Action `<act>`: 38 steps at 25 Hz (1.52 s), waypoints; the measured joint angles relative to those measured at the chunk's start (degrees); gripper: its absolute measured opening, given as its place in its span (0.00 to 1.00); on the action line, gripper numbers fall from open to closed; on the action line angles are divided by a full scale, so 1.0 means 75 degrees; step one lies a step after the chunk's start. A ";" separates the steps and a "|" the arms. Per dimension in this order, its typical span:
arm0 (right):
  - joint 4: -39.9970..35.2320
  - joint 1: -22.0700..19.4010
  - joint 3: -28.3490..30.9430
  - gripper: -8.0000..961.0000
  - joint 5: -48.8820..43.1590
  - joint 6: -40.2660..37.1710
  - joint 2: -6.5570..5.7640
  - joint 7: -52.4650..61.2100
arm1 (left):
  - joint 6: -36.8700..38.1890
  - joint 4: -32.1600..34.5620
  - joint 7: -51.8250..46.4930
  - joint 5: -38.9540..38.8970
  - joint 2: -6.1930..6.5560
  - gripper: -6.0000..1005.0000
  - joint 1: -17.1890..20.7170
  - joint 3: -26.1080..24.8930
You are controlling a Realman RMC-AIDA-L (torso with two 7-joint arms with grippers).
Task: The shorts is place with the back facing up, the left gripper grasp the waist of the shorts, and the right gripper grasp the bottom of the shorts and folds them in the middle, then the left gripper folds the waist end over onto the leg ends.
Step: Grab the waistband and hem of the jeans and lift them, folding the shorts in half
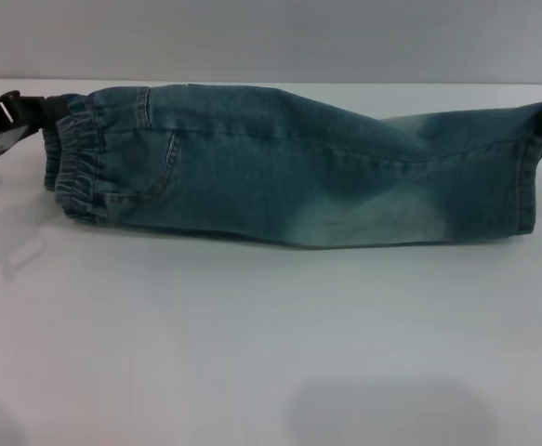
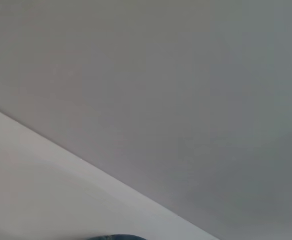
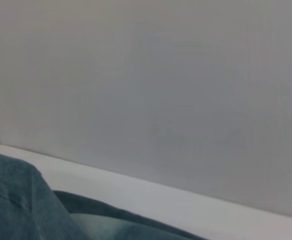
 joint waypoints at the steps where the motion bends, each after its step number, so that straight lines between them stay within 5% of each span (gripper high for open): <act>1: 0.0094 0.0020 -0.0001 0.01 -0.0019 0.0115 -0.0002 0.0000 | -0.0039 0.0000 0.0000 -0.0010 -0.0004 0.05 -0.0013 0.0000; 18: 0.0730 0.0715 -0.0420 0.01 -0.0057 0.2275 0.0273 0.0015 | -0.0470 0.0001 0.0085 -0.0029 -0.0138 0.05 -0.0112 0.0071; 38: 0.0817 0.0991 -0.0590 0.01 -0.0033 0.3394 0.0566 -0.0039 | -0.0599 0.0001 0.0256 0.0034 -0.0214 0.05 -0.0111 0.0173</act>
